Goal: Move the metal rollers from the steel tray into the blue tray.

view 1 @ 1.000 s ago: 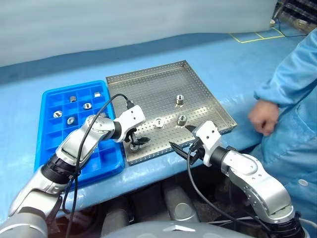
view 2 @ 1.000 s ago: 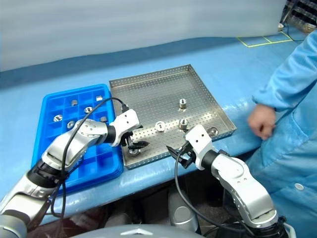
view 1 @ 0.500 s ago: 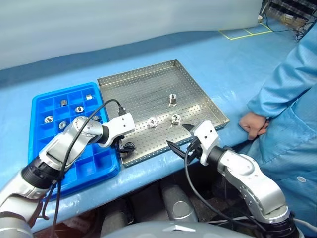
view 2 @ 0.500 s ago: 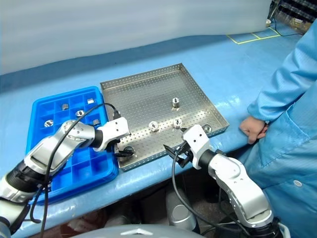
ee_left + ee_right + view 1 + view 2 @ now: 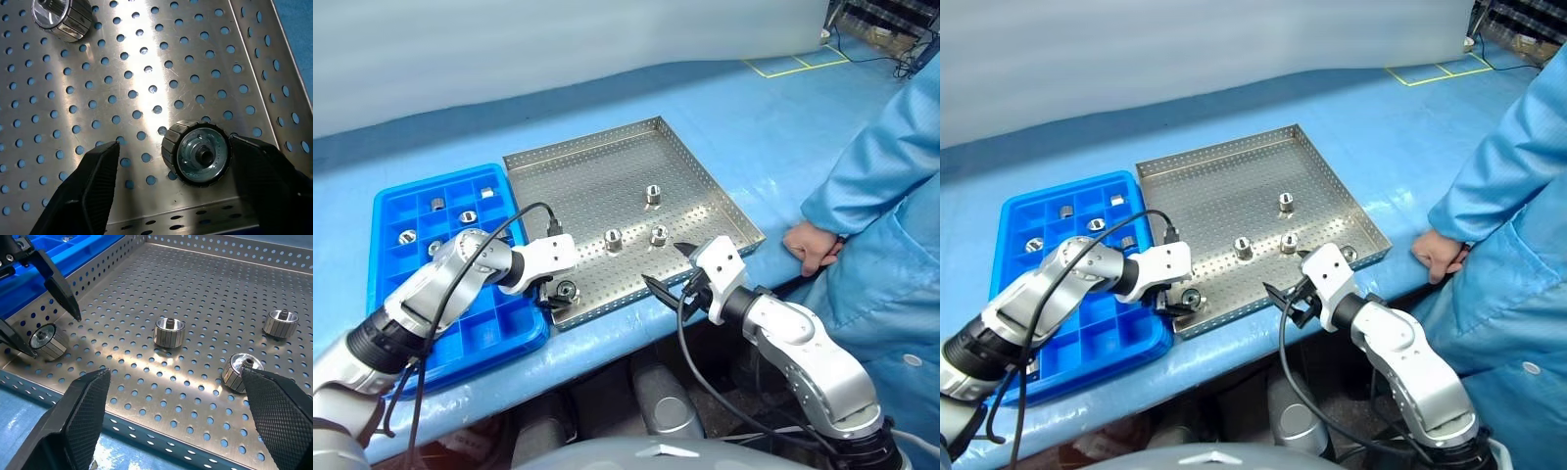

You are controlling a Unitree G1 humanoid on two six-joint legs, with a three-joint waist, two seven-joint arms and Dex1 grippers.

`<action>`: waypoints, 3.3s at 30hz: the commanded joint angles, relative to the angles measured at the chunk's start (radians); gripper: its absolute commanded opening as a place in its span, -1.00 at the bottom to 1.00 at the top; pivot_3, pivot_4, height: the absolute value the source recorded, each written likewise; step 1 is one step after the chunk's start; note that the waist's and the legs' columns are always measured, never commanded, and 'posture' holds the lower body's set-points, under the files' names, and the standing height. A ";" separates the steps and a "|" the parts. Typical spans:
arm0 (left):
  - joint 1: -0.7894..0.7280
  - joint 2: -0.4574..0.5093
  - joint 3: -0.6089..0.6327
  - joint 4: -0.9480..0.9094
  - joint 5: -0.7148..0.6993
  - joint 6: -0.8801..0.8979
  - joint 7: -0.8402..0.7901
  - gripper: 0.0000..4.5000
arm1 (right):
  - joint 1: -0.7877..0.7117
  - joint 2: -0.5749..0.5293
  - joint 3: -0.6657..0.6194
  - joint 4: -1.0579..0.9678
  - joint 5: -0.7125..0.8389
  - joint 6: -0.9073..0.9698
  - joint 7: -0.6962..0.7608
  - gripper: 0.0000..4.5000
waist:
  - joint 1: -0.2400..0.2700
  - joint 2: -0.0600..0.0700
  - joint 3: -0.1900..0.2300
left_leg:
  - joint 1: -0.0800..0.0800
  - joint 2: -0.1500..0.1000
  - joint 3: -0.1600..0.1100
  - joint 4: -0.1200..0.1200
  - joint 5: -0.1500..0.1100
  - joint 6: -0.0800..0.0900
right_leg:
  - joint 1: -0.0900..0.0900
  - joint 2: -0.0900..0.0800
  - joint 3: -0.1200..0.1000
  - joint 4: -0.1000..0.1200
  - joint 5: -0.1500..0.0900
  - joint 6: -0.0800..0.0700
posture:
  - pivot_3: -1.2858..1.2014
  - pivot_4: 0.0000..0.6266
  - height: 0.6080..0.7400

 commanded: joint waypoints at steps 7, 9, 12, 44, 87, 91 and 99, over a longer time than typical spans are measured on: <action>-0.017 -0.019 0.023 0.004 0.030 -0.011 -0.002 -0.09 | -0.029 0.020 0.010 -0.014 -0.007 -0.024 0.002 1.00 | 0.001 0.000 0.000 | 0.000 0.000 0.000 0.000 0.000 0.000 | 0.000 0.000 0.000 0.000 0.000 0.001 | -0.32 -0.52 1.00; -0.018 -0.027 0.034 0.006 0.027 -0.011 0.004 -0.09 | -0.034 0.024 0.016 -0.012 -0.008 -0.024 0.004 1.00 | 0.002 0.000 0.000 | 0.000 0.000 0.000 0.000 0.000 0.000 | 0.000 0.000 0.000 0.000 0.001 0.001 | -0.32 -0.52 1.00; -0.018 -0.044 0.069 0.007 0.005 -0.002 0.011 -0.09 | -0.041 0.035 0.030 -0.006 -0.002 -0.024 0.014 1.00 | 0.003 0.000 0.000 | 0.000 0.000 0.000 0.000 0.000 0.000 | 0.000 0.000 0.001 0.000 0.001 0.002 | -0.32 -0.52 1.00; 0.398 -0.278 0.817 -0.266 -0.089 0.399 0.629 -0.09 | -0.187 0.075 0.077 0.139 0.120 -0.031 0.177 1.00 | 0.182 -0.001 0.000 | 0.001 0.000 -0.001 0.002 -0.003 -0.005 | -0.004 0.001 0.000 0.001 0.003 0.002 | -0.12 -0.52 1.00; -0.134 -0.669 0.204 0.496 -0.120 -0.169 0.388 0.64 | -0.034 -0.045 -0.020 -0.067 -0.009 0.054 -0.005 1.00 | 0.118 -0.001 -0.003 | -0.002 0.000 0.001 0.015 -0.003 0.003 | 0.006 -0.001 -0.002 -0.001 0.004 0.001 | -0.37 -0.52 1.00; -0.150 -0.679 0.199 0.564 -0.068 -0.179 0.422 0.64 | -0.019 -0.038 -0.019 -0.078 -0.014 0.055 -0.020 1.00 | 0.046 -0.001 -0.003 | -0.002 -0.001 0.000 0.015 -0.003 0.004 | 0.006 -0.001 -0.002 -0.001 0.004 0.003 | -0.38 -0.52 1.00; -0.111 -0.651 0.220 0.557 0.008 -0.166 0.506 0.57 | -0.027 -0.031 -0.027 -0.050 -0.020 0.050 -0.031 1.00 | -0.041 -0.001 -0.003 | 0.001 -0.001 0.000 0.015 -0.006 -0.001 | 0.009 -0.002 -0.002 -0.001 0.005 0.005 | -0.35 -0.52 1.00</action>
